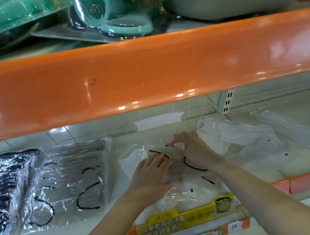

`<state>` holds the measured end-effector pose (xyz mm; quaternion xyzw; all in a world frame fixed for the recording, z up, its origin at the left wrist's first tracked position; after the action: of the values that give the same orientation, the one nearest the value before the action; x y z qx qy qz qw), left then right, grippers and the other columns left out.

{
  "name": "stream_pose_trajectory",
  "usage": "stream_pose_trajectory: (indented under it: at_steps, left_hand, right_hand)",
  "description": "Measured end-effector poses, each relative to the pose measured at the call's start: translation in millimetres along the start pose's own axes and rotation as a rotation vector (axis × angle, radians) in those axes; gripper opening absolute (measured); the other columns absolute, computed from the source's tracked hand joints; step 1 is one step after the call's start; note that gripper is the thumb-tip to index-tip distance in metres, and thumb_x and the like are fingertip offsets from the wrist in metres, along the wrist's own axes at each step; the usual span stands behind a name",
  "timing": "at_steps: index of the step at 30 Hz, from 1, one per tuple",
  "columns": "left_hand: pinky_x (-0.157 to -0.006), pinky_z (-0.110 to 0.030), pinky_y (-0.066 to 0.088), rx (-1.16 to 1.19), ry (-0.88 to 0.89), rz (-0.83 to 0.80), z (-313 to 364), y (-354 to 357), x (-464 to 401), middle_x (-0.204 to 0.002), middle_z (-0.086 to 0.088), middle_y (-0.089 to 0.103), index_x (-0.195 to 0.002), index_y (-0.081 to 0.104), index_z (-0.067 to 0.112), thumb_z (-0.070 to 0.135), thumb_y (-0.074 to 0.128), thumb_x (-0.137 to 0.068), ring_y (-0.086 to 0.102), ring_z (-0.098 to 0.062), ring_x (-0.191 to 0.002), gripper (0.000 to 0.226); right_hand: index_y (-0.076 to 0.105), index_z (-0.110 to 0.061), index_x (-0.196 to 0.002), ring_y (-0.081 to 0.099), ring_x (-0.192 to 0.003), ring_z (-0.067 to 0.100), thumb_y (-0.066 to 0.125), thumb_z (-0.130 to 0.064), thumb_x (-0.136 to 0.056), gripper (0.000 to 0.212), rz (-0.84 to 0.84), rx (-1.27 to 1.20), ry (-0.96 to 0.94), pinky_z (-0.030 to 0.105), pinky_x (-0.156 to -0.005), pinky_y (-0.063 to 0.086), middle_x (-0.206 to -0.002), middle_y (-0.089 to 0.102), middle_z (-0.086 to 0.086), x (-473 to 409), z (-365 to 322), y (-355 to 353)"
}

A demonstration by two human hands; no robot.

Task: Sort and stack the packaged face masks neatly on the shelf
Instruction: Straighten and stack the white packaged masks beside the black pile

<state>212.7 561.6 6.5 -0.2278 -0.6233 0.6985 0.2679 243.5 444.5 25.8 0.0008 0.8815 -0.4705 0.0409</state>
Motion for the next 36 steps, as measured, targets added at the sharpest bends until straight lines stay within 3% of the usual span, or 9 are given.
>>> stream_pose_trajectory:
  at_steps: [4, 7, 11, 14, 18, 20, 27, 32, 36]
  left_hand:
    - [-0.105, -0.032, 0.023, -0.079, -0.074, 0.054, -7.3, 2.5, 6.0, -0.14, 0.007, 0.042, -0.133, 0.044, 0.027, 0.059, 0.041, -0.091, 0.033, -0.016, -0.133, 0.053]
    - [-0.097, -0.032, 0.027, -0.116, -0.129, 0.112, -10.6, -1.1, 6.5, -0.129, 0.003, 0.049, -0.123, 0.053, 0.025, 0.055, 0.042, -0.093, 0.039, -0.021, -0.125, 0.044]
    - [-0.093, -0.027, 0.028, -0.088, -0.127, 0.093, -14.8, -2.3, 3.2, -0.121, 0.007, 0.051, -0.116, 0.056, 0.029, 0.06, 0.038, -0.092, 0.041, -0.015, -0.119, 0.043]
    - [-0.091, -0.025, 0.031, -0.02, -0.084, 0.114, -12.8, -8.8, 3.6, -0.117, 0.008, 0.053, -0.114, 0.06, 0.03, 0.056, 0.039, -0.094, 0.044, -0.011, -0.117, 0.039]
    - [-0.072, -0.023, 0.046, 0.048, 0.012, 0.305, -8.2, -26.7, 10.6, -0.088, 0.016, 0.064, -0.085, 0.071, 0.03, 0.045, 0.047, -0.088, 0.06, -0.008, -0.09, 0.028]
    - [-0.059, -0.022, 0.05, 0.097, 0.038, 0.405, -13.8, -34.0, 16.8, -0.078, 0.016, 0.065, -0.074, 0.07, 0.03, 0.043, 0.048, -0.081, 0.063, -0.008, -0.076, 0.026]
    - [-0.057, -0.022, 0.046, 0.047, 0.022, 0.741, -51.0, -86.6, 50.3, -0.075, 0.009, 0.067, -0.074, 0.071, 0.019, 0.024, 0.059, -0.081, 0.064, -0.013, -0.072, 0.015]
    - [-0.072, -0.03, 0.046, -0.023, 0.083, 1.032, -77.3, -124.2, 103.9, -0.084, 0.002, 0.067, -0.089, 0.065, 0.017, 0.004, 0.066, -0.083, 0.059, -0.019, -0.084, 0.014]
    - [-0.074, -0.034, 0.045, -0.057, 0.092, 1.05, -100.5, -125.7, 136.1, -0.089, -0.006, 0.067, -0.086, 0.052, 0.014, 0.002, 0.058, -0.084, 0.058, -0.027, -0.085, 0.014]
  right_hand:
    - [0.062, -0.021, -0.119, 0.041, -0.123, 0.021, 0.044, 0.007, -0.084, 0.048, 0.024, 0.027, 0.038, 0.029, -0.1, 0.036, -0.129, 0.054, -0.002, 14.0, 1.5, 1.6]
    - [0.054, -0.025, -0.123, 0.036, -0.128, 0.016, 0.047, -0.022, -0.094, 0.03, 0.018, 0.118, 0.04, 0.029, -0.1, 0.033, -0.133, 0.046, -0.007, 36.4, 5.4, 12.9]
    - [0.049, -0.029, -0.131, 0.037, -0.129, 0.014, 0.047, -0.054, -0.086, 0.052, -0.064, 0.319, -0.02, 0.034, -0.105, 0.032, -0.137, 0.04, -0.011, 68.6, 10.8, 33.4]
    - [0.067, -0.026, -0.105, 0.063, -0.098, 0.017, 0.046, -0.038, -0.084, 0.032, 0.144, 0.311, -0.161, 0.032, -0.081, 0.052, -0.112, 0.061, -0.007, 76.4, 1.8, 21.9]
    - [0.071, -0.021, -0.092, 0.065, -0.081, 0.016, 0.053, -0.02, -0.083, 0.021, 0.337, 0.333, -0.234, 0.027, -0.065, 0.052, -0.095, 0.067, -0.007, 80.2, -16.3, 0.6]
    - [0.071, -0.017, -0.089, 0.065, -0.08, 0.019, 0.058, -0.017, -0.081, 0.016, 0.429, 0.348, -0.249, 0.028, -0.064, 0.052, -0.091, 0.068, -0.004, 79.9, -26.3, -11.0]
    - [0.069, -0.01, -0.084, 0.059, -0.078, 0.02, 0.051, -0.021, -0.091, 0.023, 0.704, 0.245, -0.347, 0.031, -0.067, 0.049, -0.086, 0.067, 0.002, 77.7, -78.9, -42.1]
    - [0.067, -0.008, -0.082, 0.058, -0.083, 0.021, 0.057, -0.009, -0.089, 0.012, 0.772, 0.272, -0.57, 0.031, -0.07, 0.044, -0.09, 0.066, 0.005, 84.2, -131.3, -26.7]
    - [0.065, -0.01, -0.08, 0.06, -0.081, 0.025, 0.06, -0.004, -0.084, 0.008, 0.728, 0.307, -0.629, 0.033, -0.071, 0.044, -0.092, 0.066, 0.006, 82.4, -158.1, 5.2]
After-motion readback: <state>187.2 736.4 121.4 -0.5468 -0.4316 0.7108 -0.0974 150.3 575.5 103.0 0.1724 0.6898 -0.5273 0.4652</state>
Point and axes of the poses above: each hand's wrist, its own x-axis away from the middle knuckle, its own y-axis out of the palm, z = x × y, the point moved 10 cm from there along -x, towards the middle knuckle
